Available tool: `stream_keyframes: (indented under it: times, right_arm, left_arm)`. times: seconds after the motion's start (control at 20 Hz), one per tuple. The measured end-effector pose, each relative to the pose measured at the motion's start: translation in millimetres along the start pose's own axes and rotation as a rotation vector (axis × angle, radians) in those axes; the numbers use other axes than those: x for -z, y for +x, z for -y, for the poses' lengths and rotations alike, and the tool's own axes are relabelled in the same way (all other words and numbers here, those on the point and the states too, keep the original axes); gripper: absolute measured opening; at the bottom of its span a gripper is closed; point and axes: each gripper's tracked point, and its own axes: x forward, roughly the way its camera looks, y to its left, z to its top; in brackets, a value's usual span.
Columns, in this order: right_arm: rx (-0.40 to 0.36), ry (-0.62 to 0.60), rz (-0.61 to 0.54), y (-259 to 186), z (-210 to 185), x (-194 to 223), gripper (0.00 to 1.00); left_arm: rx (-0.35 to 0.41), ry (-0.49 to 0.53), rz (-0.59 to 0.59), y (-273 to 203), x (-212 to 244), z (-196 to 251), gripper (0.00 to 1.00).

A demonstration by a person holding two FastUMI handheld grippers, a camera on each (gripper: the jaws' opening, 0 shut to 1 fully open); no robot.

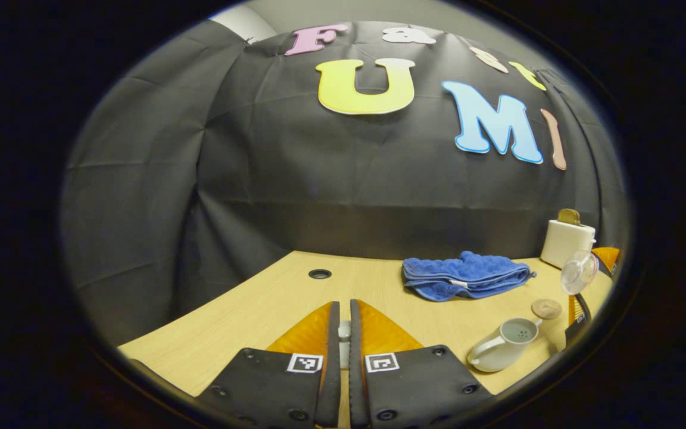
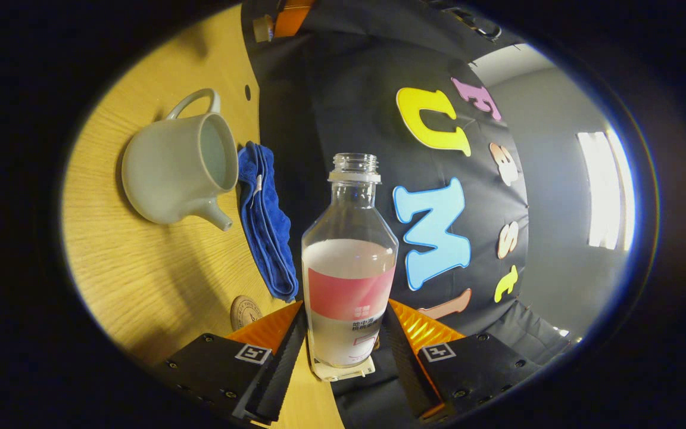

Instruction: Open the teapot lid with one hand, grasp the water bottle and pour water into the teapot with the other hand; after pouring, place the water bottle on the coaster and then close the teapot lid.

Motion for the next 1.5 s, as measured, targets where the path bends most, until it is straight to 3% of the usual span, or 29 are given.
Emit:
stream_keyframes:
  times: [0.7, 1.5]
  right_arm:
    - [0.040, -0.346, 0.140, -1, -9, -10, 0.76]
    - [0.086, -0.422, 0.180, 17, 9, -13, 0.76]
  left_arm:
    - [0.027, -0.013, -0.013, -2, 0, 3, 0.12]
    - [0.035, -0.001, -0.038, 1, 6, 3, 0.12]
